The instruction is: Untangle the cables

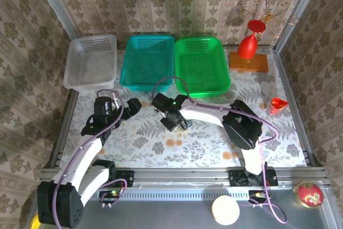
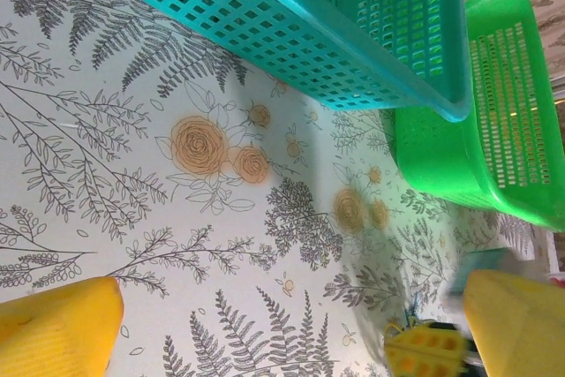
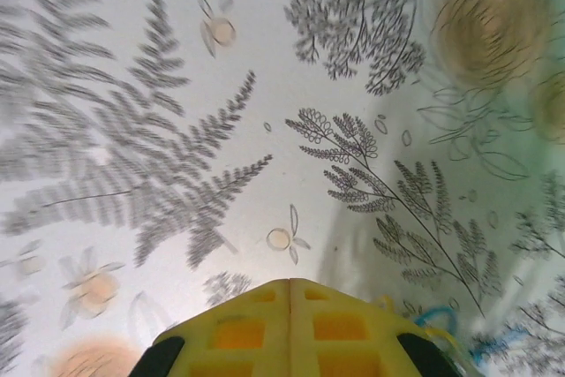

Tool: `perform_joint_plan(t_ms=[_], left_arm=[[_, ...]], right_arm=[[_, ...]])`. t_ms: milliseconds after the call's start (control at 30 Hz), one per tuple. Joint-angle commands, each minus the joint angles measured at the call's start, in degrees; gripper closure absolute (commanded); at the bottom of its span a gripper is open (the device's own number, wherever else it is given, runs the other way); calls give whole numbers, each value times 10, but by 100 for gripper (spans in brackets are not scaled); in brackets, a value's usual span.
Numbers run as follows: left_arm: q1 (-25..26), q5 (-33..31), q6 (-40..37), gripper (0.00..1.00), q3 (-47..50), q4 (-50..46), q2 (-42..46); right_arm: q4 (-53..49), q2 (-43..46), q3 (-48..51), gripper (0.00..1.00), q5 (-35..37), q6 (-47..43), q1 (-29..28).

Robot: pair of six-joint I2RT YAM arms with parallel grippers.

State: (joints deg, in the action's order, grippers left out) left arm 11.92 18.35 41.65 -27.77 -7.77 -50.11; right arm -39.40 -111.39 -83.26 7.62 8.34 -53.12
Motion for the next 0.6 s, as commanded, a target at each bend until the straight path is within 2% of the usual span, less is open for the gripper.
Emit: perform_joint_plan(t_ms=[0,100,200,367,567], left_arm=[[7,20,-36,0,-17,-11,8],[42,10,-66,0,-22,-13,3],[104,-23,-100,0,-28,-11,-14],[214,-77,-141,0,-13,54,-51],[294,-119,-207,0,-10,111,-107]], right_arm=[[16,66,8,100,-52,25,3],[43,104,25,100,-89,51,13],[82,145,57,100,-133,87,33],[183,198,129,100,-212,159,79],[252,222,191,100,-269,212,115]])
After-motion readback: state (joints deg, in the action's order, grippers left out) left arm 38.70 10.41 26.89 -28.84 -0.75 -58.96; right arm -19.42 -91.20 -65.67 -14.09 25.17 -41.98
